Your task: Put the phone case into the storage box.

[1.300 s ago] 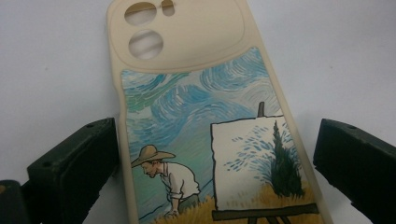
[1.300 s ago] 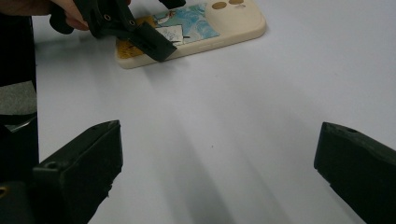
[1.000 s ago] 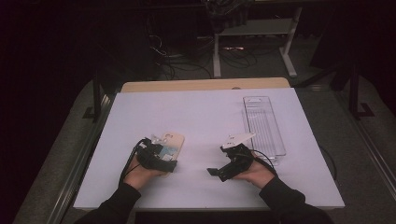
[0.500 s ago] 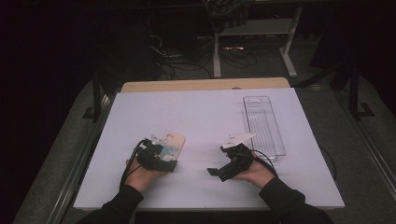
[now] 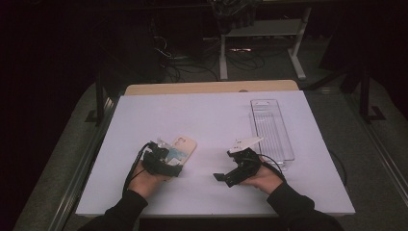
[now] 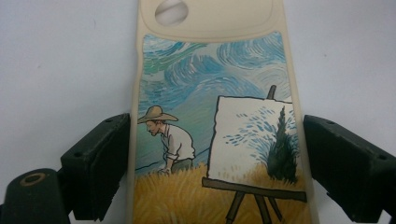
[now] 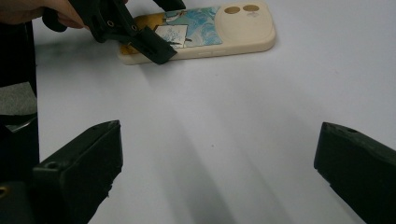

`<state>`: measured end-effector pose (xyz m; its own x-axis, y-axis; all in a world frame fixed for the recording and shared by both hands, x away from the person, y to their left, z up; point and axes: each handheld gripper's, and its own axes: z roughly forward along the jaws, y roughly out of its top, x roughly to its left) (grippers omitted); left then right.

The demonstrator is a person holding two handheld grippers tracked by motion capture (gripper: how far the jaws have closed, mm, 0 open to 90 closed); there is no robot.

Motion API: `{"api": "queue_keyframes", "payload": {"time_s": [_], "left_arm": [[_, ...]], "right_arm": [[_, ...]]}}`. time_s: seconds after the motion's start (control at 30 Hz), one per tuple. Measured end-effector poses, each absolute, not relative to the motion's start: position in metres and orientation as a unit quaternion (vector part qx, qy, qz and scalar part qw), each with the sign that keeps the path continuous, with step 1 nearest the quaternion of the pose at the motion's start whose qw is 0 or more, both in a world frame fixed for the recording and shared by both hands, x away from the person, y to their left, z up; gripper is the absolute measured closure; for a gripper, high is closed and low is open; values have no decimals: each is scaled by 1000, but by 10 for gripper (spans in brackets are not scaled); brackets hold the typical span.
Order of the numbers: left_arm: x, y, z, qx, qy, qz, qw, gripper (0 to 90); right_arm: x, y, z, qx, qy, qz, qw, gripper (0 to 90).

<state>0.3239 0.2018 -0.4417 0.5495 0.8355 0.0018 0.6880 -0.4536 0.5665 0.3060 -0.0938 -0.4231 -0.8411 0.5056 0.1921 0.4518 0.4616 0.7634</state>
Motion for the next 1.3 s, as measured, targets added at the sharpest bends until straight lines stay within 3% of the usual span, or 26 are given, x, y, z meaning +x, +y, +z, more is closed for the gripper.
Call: {"api": "queue_keyframes", "payload": {"time_s": [0.63,1.3], "left_arm": [[334,223,-420,844,434,120,292,114],[347,232,-399,868,363,84,326,113]], "right_arm": [[306,-94,-423,282,854,437,30,7],[308,-96,-417,279,854,439,24,8]]}}
